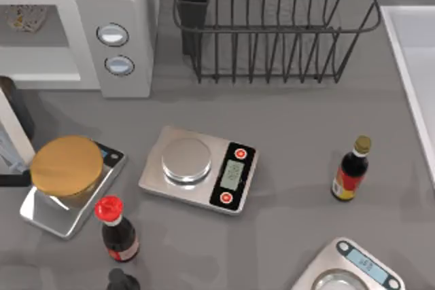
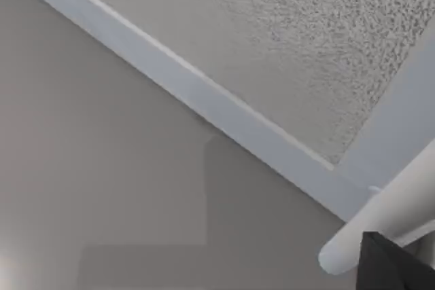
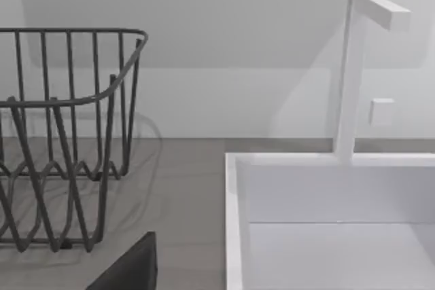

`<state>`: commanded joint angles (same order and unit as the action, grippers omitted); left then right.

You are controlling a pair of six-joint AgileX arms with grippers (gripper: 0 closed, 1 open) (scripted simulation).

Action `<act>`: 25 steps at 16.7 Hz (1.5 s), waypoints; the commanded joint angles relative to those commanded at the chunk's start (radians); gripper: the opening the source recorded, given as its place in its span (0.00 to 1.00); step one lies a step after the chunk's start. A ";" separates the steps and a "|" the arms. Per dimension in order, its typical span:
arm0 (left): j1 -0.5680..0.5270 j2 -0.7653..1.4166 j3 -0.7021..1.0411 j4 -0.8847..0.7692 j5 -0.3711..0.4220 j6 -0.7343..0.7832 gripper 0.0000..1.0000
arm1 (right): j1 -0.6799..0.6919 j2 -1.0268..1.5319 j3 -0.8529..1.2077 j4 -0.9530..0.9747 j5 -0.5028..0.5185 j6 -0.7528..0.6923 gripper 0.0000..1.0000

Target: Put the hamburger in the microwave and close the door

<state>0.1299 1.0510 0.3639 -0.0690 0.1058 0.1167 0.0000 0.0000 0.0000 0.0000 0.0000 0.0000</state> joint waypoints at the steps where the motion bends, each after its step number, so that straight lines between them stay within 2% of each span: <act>1: -0.027 -0.002 -0.010 -0.002 -0.015 -0.023 0.00 | 0.000 0.000 0.000 0.000 0.000 0.000 1.00; 4: -0.062 0.003 -0.027 -0.006 -0.035 -0.058 0.00 | 0.000 0.000 0.000 0.000 0.000 0.000 1.00; 12: -0.050 0.050 0.038 0.030 -0.040 -0.061 0.00 | 0.000 0.000 0.000 0.000 0.000 0.000 1.00; 20: -0.075 0.355 0.220 0.161 -0.056 -0.073 0.00 | 0.000 0.000 0.000 0.000 0.000 0.000 1.00; 25: -0.095 0.505 0.276 0.204 -0.055 -0.077 0.00 | 0.000 0.000 0.000 0.000 0.000 0.000 1.00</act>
<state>0.0350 1.5562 0.6395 0.1354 0.0504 0.0398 0.0000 0.0000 0.0000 0.0000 0.0000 0.0000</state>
